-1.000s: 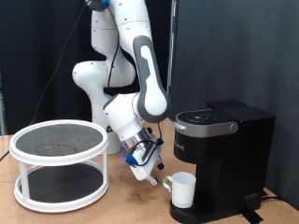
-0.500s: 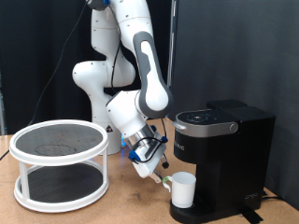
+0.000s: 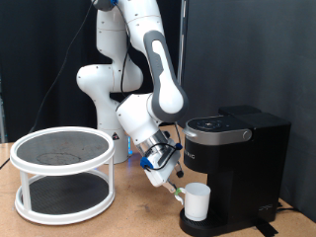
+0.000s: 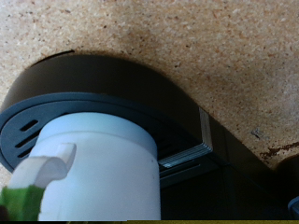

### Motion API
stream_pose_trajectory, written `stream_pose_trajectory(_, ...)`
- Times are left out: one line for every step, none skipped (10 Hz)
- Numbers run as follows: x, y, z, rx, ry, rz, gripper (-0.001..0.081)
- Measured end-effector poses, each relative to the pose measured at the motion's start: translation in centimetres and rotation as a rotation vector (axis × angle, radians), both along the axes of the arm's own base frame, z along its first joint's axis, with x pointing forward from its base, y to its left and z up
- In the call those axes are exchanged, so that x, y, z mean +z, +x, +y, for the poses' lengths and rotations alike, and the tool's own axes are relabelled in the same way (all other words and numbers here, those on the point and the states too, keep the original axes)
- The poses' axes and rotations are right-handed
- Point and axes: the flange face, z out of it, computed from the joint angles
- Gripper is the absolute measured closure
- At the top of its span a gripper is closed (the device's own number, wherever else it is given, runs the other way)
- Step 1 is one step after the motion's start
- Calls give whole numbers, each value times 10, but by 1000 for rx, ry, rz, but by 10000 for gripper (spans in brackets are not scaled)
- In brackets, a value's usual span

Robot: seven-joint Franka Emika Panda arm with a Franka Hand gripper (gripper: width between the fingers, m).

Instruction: Make a cup of coffee with the keurig machine

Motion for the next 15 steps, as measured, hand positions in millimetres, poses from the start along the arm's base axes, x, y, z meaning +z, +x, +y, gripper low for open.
stream_pose_trajectory(1,1,0,-2,2,0,72)
stream_pose_trajectory(1,2,0,-3,2,-2,72)
stream_pose_trajectory(2,3,0,-4,3,-4,72)
stream_pose_trajectory(2,4,1,-6,4,-4,72)
stream_pose_trajectory(2,5,1,-9,5,-1,72)
stream_pose_trajectory(0,7,1,-10,6,2,72)
stream_pose_trajectory(-1,8,1,-7,6,7,72)
stream_pose_trajectory(-2,9,1,-5,6,10,72)
stream_pose_trajectory(-2,9,1,-3,6,13,72)
stream_pose_trajectory(-2,10,1,1,5,20,72)
stream_pose_trajectory(-2,10,1,10,5,29,72)
stream_pose_trajectory(-4,8,1,23,4,42,72)
stream_pose_trajectory(-6,4,-2,41,3,55,72)
stream_pose_trajectory(-9,-3,-6,65,3,70,72)
stream_pose_trajectory(-11,-11,-13,85,12,82,72)
